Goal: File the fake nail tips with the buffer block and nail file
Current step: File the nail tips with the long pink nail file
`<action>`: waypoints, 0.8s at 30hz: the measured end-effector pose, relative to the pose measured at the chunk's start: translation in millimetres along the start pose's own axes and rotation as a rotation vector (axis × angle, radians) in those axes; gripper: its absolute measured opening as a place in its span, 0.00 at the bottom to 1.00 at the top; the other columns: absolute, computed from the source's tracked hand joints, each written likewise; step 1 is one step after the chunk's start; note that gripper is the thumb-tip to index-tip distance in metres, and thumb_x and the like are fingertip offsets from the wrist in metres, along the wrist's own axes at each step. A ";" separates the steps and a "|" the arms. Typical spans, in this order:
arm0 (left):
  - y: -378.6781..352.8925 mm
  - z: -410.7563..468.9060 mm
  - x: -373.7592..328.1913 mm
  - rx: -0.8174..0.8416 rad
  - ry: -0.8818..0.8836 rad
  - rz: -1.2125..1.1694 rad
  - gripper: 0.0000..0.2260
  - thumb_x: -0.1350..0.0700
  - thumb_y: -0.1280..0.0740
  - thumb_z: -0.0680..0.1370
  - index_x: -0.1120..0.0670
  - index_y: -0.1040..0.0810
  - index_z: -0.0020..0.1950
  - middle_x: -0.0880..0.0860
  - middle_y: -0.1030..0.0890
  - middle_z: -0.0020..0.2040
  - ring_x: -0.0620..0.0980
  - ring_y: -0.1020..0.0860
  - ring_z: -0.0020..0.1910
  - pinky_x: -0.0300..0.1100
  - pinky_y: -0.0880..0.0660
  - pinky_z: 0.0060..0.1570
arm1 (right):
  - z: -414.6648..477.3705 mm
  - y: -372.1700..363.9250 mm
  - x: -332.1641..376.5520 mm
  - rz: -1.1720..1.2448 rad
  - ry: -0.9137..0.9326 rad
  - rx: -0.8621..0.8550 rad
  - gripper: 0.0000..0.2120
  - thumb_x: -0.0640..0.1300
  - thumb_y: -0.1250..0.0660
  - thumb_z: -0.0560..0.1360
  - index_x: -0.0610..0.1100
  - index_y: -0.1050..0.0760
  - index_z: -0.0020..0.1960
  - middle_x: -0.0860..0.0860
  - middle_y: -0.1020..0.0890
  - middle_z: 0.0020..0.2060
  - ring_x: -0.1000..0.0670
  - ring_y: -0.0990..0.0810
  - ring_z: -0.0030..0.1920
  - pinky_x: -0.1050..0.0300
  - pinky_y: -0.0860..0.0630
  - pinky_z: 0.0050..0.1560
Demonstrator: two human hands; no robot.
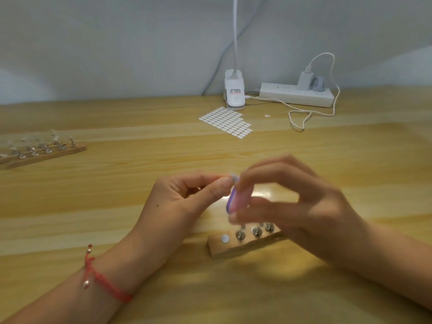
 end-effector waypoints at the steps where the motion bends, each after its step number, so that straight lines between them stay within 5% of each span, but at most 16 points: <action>1: -1.0 0.2 0.0 0.006 0.005 -0.003 0.16 0.47 0.30 0.66 0.56 0.14 0.46 0.51 0.14 0.45 0.45 0.17 0.48 0.31 0.26 0.49 | 0.0 -0.4 0.5 -0.002 0.003 0.004 0.09 0.39 0.33 0.80 0.42 0.14 0.48 0.45 0.18 0.49 0.44 0.20 0.52 0.54 0.25 0.57; 8: -1.7 -0.9 0.6 0.008 0.028 -0.006 0.14 0.48 0.30 0.66 0.56 0.14 0.45 0.52 0.14 0.44 0.50 0.18 0.46 0.32 0.26 0.47 | -1.7 -3.7 -5.5 0.105 -0.105 0.061 0.08 0.41 0.33 0.79 0.44 0.15 0.53 0.49 0.17 0.52 0.47 0.20 0.55 0.54 0.24 0.58; 12: -1.6 -0.6 -0.7 0.003 0.035 -0.007 0.10 0.48 0.30 0.66 0.53 0.14 0.39 0.52 0.14 0.42 0.43 0.19 0.43 0.27 0.28 0.43 | 1.3 7.6 -6.8 -0.029 -0.040 0.035 0.08 0.39 0.34 0.79 0.43 0.15 0.51 0.44 0.18 0.51 0.43 0.20 0.54 0.53 0.24 0.57; 16: -7.5 -2.2 -3.7 0.051 0.012 0.014 0.15 0.47 0.31 0.67 0.56 0.14 0.45 0.51 0.14 0.44 0.44 0.18 0.45 0.30 0.26 0.45 | -5.1 3.3 -8.6 0.101 -0.193 0.048 0.08 0.46 0.30 0.78 0.52 0.18 0.56 0.59 0.19 0.54 0.61 0.22 0.57 0.67 0.26 0.58; 20: -2.3 -1.6 0.8 0.012 0.027 0.024 0.12 0.46 0.29 0.65 0.52 0.13 0.40 0.51 0.14 0.41 0.44 0.20 0.42 0.28 0.27 0.42 | -2.7 8.1 -9.3 -0.040 -0.107 0.039 0.08 0.37 0.29 0.76 0.45 0.16 0.53 0.47 0.18 0.51 0.47 0.20 0.54 0.56 0.24 0.56; 22: -4.6 -1.8 0.6 0.049 0.011 0.023 0.13 0.47 0.26 0.65 0.55 0.13 0.43 0.51 0.14 0.42 0.45 0.20 0.43 0.31 0.26 0.44 | -8.9 0.0 -12.3 0.074 -0.232 0.064 0.10 0.42 0.27 0.76 0.50 0.18 0.56 0.58 0.19 0.53 0.60 0.22 0.57 0.68 0.27 0.59; 24: -5.0 -1.7 0.2 0.055 0.007 0.015 0.13 0.48 0.26 0.65 0.55 0.13 0.43 0.51 0.14 0.42 0.44 0.20 0.42 0.32 0.26 0.44 | -8.0 -2.9 -8.4 0.095 -0.215 0.085 0.10 0.46 0.29 0.77 0.53 0.19 0.58 0.60 0.20 0.55 0.64 0.23 0.57 0.70 0.27 0.59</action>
Point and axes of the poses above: each hand's wrist, its own z-axis towards the middle knuckle, its own y-axis out of the back of the hand, x = y × z, the point moved 8 cm from there along z, towards the middle knuckle
